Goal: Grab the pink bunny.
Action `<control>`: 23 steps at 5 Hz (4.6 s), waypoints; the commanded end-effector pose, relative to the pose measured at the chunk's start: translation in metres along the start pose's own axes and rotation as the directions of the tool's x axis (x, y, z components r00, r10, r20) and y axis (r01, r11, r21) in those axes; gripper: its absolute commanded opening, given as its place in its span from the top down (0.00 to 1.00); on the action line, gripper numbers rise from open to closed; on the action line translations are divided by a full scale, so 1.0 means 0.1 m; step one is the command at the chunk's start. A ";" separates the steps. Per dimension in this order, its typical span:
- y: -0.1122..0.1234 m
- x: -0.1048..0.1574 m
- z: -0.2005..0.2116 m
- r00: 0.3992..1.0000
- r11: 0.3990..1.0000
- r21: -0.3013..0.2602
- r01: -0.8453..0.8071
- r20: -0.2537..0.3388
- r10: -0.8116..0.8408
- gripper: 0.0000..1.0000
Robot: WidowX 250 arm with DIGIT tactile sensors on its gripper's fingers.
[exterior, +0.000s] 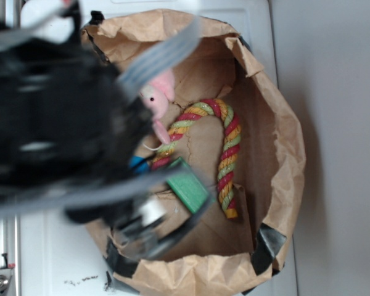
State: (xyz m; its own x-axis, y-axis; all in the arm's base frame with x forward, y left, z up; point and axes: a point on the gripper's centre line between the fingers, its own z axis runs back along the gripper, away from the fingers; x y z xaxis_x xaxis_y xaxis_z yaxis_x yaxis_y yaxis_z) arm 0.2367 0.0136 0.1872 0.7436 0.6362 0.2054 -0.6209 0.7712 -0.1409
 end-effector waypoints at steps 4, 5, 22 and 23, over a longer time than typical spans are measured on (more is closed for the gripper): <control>0.65 0.73 -0.94 0.928 0.914 0.162 -0.372 0.023 0.373 0.00; 0.64 0.74 -1.01 0.932 0.916 0.177 -0.360 0.019 0.363 0.00; 0.92 0.56 -1.38 0.996 0.862 0.502 -0.076 -0.008 0.092 1.00; 0.93 0.57 -1.10 0.998 0.892 0.447 -0.061 -0.005 0.070 1.00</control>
State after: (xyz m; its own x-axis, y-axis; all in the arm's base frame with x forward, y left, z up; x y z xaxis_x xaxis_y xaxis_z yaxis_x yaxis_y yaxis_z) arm 0.2472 0.1085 0.0610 0.7056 0.6952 0.1372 -0.6968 0.6455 0.3127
